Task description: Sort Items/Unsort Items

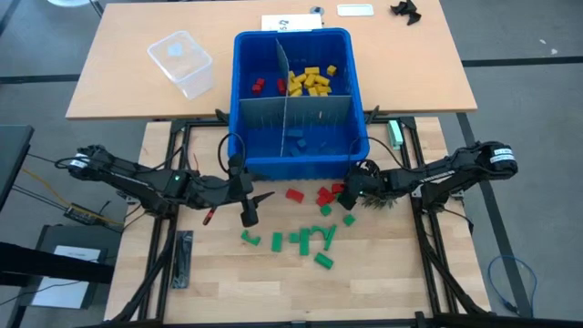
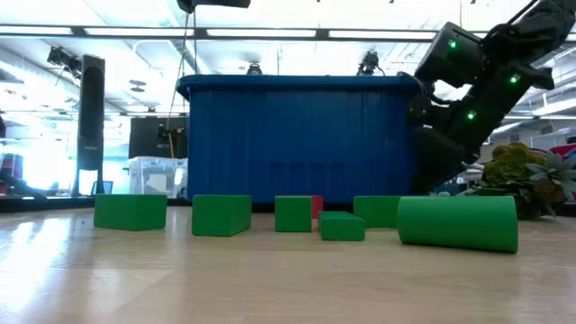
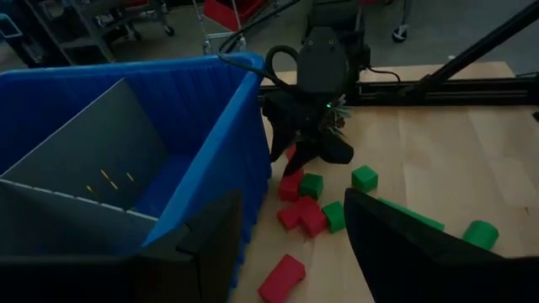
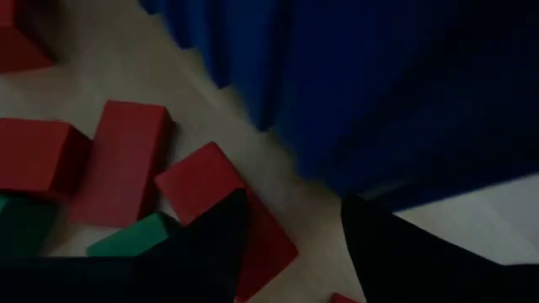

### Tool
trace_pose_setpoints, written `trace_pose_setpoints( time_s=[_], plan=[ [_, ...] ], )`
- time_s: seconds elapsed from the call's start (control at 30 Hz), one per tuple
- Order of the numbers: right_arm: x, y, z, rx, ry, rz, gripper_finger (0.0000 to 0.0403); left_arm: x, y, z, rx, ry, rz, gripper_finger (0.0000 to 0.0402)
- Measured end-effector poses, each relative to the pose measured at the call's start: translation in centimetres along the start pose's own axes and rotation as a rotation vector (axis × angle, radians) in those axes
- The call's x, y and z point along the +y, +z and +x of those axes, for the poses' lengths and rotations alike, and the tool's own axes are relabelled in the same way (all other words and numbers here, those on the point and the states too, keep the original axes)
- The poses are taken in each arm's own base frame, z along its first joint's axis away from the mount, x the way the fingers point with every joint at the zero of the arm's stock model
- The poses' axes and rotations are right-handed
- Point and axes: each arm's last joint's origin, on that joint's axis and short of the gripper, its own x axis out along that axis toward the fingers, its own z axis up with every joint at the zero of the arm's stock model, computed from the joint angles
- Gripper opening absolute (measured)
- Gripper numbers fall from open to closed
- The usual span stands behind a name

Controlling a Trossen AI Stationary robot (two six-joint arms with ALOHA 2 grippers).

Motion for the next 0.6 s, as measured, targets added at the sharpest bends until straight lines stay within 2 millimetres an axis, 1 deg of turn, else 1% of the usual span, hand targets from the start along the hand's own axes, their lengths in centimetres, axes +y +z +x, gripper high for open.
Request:
trace_pose_setpoints(
  time_s=[0.1,0.2,0.3,0.37,0.43,0.5,0.6],
  plan=[
    [0.3,-0.3,-0.1,0.037,0.059,-0.005,0.019,0.0,0.0,0.0,0.0,-0.001,-0.02,0.0217],
    [1.0,-0.7,-0.7,0.07,0.125,0.01,0.0188,0.0,0.0,0.0,0.0,-0.001,-0.036,0.0217],
    [1.8,-0.7,-1.4,0.084,0.167,0.028,0.0188,0.0,0.0,0.0,0.0,-0.002,-0.048,0.0217],
    [2.2,-0.5,-2.0,0.099,0.185,0.01,0.0188,0.0,0.0,0.0,0.0,-0.003,-0.054,0.0217],
    [2.7,-0.1,-2.5,0.086,0.211,-0.053,0.019,0.0,0.0,0.0,0.001,-0.003,-0.054,0.0217],
    [3.2,0.2,-2.9,0.056,0.238,-0.162,0.0197,0.0,0.0,0.0,0.001,-0.003,-0.057,0.0217],
    [3.6,0.2,-3.2,0.033,0.264,-0.319,0.0218,0.0,0.0,0.0,0.001,-0.003,-0.07,0.0217]
  ],
)
